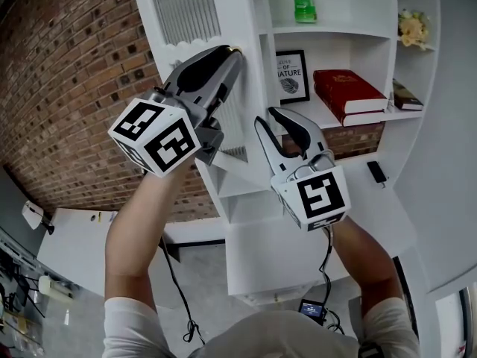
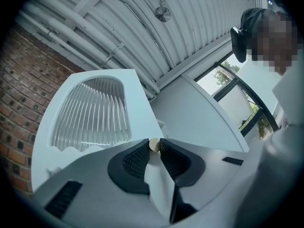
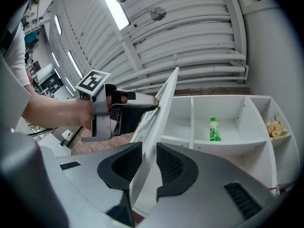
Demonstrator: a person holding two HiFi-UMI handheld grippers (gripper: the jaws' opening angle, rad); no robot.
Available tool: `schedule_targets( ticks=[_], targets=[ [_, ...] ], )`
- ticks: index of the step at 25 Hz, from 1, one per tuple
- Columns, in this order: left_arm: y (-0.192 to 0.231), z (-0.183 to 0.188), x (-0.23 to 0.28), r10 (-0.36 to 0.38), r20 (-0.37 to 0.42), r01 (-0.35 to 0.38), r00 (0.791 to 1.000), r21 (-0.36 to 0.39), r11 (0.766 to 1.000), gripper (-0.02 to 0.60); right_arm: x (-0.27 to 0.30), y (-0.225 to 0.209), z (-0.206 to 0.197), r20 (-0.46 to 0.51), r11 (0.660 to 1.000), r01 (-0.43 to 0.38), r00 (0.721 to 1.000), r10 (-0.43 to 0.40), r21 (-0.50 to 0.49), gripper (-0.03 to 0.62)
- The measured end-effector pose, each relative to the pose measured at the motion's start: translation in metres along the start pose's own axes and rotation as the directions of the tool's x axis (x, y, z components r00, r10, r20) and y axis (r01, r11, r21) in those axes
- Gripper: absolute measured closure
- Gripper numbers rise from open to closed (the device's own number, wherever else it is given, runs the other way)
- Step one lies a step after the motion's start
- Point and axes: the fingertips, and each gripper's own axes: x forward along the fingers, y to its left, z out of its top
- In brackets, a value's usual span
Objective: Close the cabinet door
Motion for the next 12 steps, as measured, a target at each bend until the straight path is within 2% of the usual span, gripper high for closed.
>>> schedule_targets(
  ticks=[6,12],
  targets=[
    [0.007,-0.017,0.029,0.011,-0.023,-0.011,1.000,0.018,1.000,0.506,-0.005,-0.015,-0.002,-0.010,0.995,0.021,1.000,-0.022,-0.097,0.484],
    [0.014,-0.032,0.052,0.039,-0.040,-0.038,0.998,0.031,0.999,0.505,-0.011,-0.039,-0.015,-0.012,0.995,0.035,0.999,-0.036,-0.092,0.485]
  ],
)
